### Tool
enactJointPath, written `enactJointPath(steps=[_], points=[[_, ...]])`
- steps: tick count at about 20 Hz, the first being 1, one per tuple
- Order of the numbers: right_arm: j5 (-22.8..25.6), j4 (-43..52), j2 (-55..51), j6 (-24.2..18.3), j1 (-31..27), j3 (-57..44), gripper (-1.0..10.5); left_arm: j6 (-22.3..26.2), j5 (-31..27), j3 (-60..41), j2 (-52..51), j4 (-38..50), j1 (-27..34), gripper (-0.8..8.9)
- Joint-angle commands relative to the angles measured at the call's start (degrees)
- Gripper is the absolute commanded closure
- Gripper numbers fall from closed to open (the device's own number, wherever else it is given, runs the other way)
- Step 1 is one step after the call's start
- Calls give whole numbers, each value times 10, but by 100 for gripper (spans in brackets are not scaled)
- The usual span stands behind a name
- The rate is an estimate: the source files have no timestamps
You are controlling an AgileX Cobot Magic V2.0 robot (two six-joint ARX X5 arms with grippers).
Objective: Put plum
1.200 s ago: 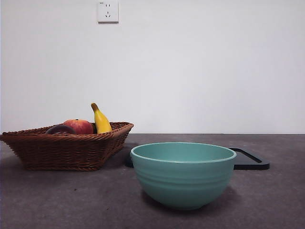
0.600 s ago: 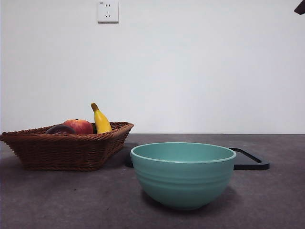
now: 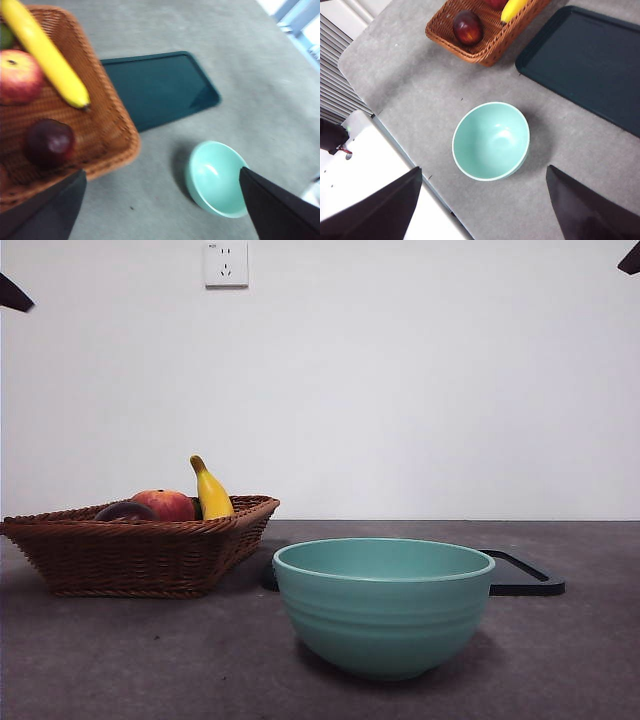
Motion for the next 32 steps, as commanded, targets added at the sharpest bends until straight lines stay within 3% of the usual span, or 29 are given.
enactJointPath(steps=[1,5,9,14,22,30,32], points=[[0,5,4,-2,3,11,549,-6,-31,46,53,8,-14,349],[0,5,4,-2,3,11,549,-1,-107,134,162,-3,-39,349],[0,5,4,-2,3,11,549,36,-184,207,269,-56,-60,349],[0,5,4,-2,3,11,549,57,-240,214,363,-61,-79,348],[0,5,4,-2,3,11,549,84,-263,214,476,-39,-81,346],[0,5,4,-2,3,11,549,87,-263,214,522,-23,-84,349],[0,5,4,-2,3,11,549,87,-263,214,522,-23,-84,434]])
